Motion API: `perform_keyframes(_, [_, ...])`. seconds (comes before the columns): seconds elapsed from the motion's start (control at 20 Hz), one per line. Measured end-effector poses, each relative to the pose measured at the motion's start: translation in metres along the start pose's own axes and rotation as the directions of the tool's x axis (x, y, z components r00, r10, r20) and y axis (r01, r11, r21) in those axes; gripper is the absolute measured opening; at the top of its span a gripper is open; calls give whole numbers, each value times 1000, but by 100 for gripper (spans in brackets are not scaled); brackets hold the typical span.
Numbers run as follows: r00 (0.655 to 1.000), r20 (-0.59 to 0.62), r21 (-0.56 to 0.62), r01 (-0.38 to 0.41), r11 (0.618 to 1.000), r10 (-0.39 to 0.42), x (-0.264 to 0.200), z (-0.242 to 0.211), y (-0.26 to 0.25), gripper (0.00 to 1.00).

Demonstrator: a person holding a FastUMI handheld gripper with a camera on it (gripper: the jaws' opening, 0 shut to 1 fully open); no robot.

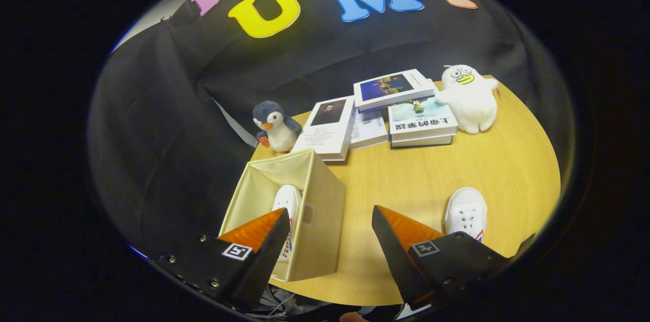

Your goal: Open the storage box then place both shoes into the box .Put the left shoe in first, then the right shoe, with the right side of both shoes facing outward in a uniform manner.

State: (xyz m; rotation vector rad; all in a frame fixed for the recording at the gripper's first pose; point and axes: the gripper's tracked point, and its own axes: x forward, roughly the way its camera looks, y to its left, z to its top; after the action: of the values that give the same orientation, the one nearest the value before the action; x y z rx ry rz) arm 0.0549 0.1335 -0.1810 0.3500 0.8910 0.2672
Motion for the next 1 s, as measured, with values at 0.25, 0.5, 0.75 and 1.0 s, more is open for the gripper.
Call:
perform_keyframes(0.25, [997, -20, 34, 72, 997, -71, -17, -9, -60, 98])
perform_keyframes(0.5, [991, -37, 67, 128, 989, -126, -26, -18, -111, 98])
perform_keyframes(0.75, [979, -77, 82, 193, 978, -187, -27, -36, -157, 98])
perform_keyframes(1.0, [963, -140, 89, 244, 966, -230, -24, -59, -194, 98])
